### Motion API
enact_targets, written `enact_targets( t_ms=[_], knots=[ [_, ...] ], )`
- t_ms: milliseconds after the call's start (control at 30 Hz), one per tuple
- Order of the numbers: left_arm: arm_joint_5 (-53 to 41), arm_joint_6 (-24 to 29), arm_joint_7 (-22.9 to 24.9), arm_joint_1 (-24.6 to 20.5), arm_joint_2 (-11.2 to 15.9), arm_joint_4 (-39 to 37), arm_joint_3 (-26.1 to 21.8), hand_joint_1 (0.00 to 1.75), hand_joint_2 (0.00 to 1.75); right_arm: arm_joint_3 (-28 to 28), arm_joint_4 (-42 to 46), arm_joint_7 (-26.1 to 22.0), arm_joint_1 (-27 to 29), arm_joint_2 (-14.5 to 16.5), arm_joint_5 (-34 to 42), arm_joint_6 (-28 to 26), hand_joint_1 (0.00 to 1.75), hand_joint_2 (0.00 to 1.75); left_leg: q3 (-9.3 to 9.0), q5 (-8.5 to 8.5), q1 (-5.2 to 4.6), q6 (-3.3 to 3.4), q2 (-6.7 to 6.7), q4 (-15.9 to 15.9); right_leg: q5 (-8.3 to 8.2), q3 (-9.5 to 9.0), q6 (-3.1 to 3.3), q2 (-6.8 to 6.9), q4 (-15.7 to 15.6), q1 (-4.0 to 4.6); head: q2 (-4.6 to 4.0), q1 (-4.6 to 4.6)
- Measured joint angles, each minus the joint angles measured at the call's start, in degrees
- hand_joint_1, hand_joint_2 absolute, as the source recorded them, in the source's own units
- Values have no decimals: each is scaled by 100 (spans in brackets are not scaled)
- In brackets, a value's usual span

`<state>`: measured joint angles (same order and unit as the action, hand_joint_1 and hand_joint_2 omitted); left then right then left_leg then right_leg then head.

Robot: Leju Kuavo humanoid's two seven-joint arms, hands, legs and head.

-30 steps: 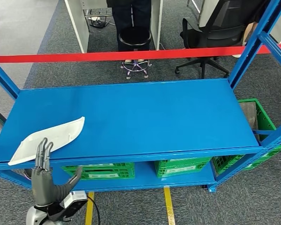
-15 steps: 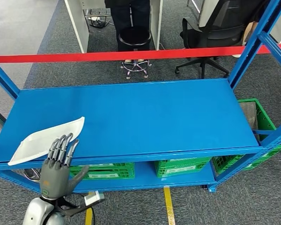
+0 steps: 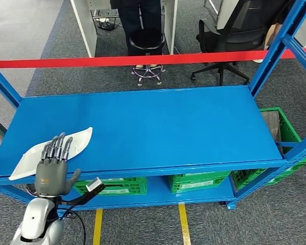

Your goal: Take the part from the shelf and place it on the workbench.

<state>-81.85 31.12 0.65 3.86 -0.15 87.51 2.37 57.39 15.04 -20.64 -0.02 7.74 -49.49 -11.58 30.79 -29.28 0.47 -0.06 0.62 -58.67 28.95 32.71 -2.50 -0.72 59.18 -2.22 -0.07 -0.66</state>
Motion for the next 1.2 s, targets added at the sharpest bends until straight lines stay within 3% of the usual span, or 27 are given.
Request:
enact_targets(
  t_ms=[367,567,1067,1100,1200],
  knots=[
    [-286,-478,565,-331,167,-178,9,0,175,129,0,28,-13,0,-158,23,0,175,0,0,1,0,0,0,0,1,0,-1,0,1,0,-1],
    [-502,-1081,962,-517,277,-274,12,0,175,228,0,57,-29,0,-246,52,0,175,0,0,1,0,0,0,0,0,0,-1,1,1,0,0],
    [-582,-1774,1362,-713,418,-389,40,0,175,400,0,78,-75,0,-364,72,0,175,0,0,0,0,0,0,0,2,0,-2,0,1,0,0],
    [-583,-1785,1371,-724,420,-392,45,2,175,409,0,78,-78,0,-369,73,0,175,0,0,0,0,0,0,0,2,0,-2,0,1,0,-1],
    [-584,-1793,1386,-746,426,-393,55,40,175,419,0,78,-80,0,-375,74,0,175,0,0,0,0,0,0,0,2,0,-2,0,1,0,-1]
  ],
)
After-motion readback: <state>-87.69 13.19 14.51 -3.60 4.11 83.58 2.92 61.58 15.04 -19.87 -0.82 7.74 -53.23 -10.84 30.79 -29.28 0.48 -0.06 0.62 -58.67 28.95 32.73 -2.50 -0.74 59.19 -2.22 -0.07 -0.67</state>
